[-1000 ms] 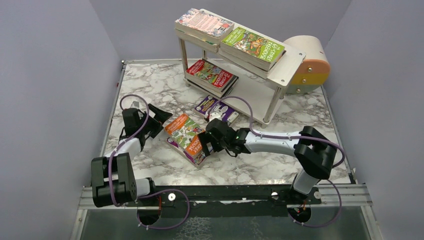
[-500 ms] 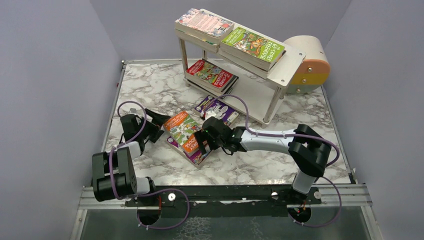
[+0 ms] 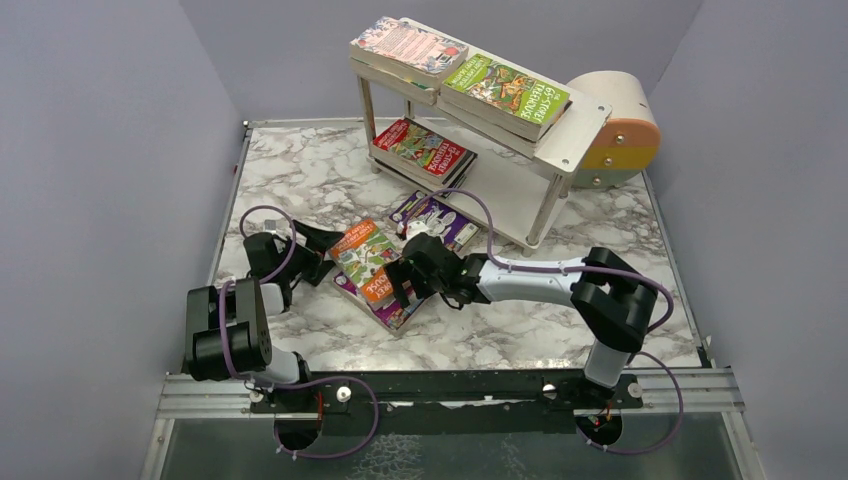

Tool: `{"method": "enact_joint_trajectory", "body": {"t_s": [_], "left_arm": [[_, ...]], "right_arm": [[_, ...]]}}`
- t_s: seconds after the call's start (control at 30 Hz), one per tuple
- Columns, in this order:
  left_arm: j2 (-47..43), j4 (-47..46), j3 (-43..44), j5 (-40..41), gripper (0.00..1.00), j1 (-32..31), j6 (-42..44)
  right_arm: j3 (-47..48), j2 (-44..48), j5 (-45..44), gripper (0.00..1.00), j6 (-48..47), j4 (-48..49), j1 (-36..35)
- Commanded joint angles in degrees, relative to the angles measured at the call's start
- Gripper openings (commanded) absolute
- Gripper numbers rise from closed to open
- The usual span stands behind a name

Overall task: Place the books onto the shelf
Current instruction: Pick up the book from the center of the board.

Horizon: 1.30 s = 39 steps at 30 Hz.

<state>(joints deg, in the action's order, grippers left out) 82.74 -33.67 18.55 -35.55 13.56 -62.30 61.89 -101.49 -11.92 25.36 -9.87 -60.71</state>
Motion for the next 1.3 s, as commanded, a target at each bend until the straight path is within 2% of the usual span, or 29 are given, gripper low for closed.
{"method": "enact_joint_trajectory", "body": {"t_s": [0.0, 0.57, 0.77, 0.83, 0.9, 1.1, 1.17, 1.27], "left_arm": [[1.7, -5.7, -1.2, -1.8, 0.88, 0.4, -1.5], [8.3, -22.3, -4.0, 1.5, 0.67, -2.4, -6.2], [13.9, -34.5, -5.0, 2.6, 0.60, -4.8, -10.4], [16.4, -39.2, -5.6, 3.2, 0.55, -5.6, -11.7], [19.3, -45.2, -6.4, 3.8, 0.44, -6.2, -13.5], [31.0, -68.6, -7.2, 3.8, 0.00, -6.7, -23.0], [31.7, -68.9, -7.3, 4.5, 0.00, -6.8, -23.5], [27.9, -66.7, -8.1, 6.3, 0.00, -6.8, -22.7]], "right_arm": [[1.6, -1.1, 1.3, 1.00, -1.2, 5.2, -0.2], [0.2, -2.2, 3.2, 1.00, -3.4, 8.7, -0.2], [-0.8, -1.6, 4.1, 1.00, -3.5, 9.1, -0.2], [-1.0, -1.3, 4.1, 1.00, -3.8, 9.0, -0.1], [-1.7, -0.9, 3.7, 1.00, -4.0, 9.1, -0.1], [-3.9, 2.4, 2.8, 1.00, -3.5, 8.5, 0.3], [-5.1, 4.3, 2.2, 1.00, -3.2, 8.0, 0.2], [-6.7, 7.7, 0.6, 1.00, -2.7, 6.0, 0.3]]}}
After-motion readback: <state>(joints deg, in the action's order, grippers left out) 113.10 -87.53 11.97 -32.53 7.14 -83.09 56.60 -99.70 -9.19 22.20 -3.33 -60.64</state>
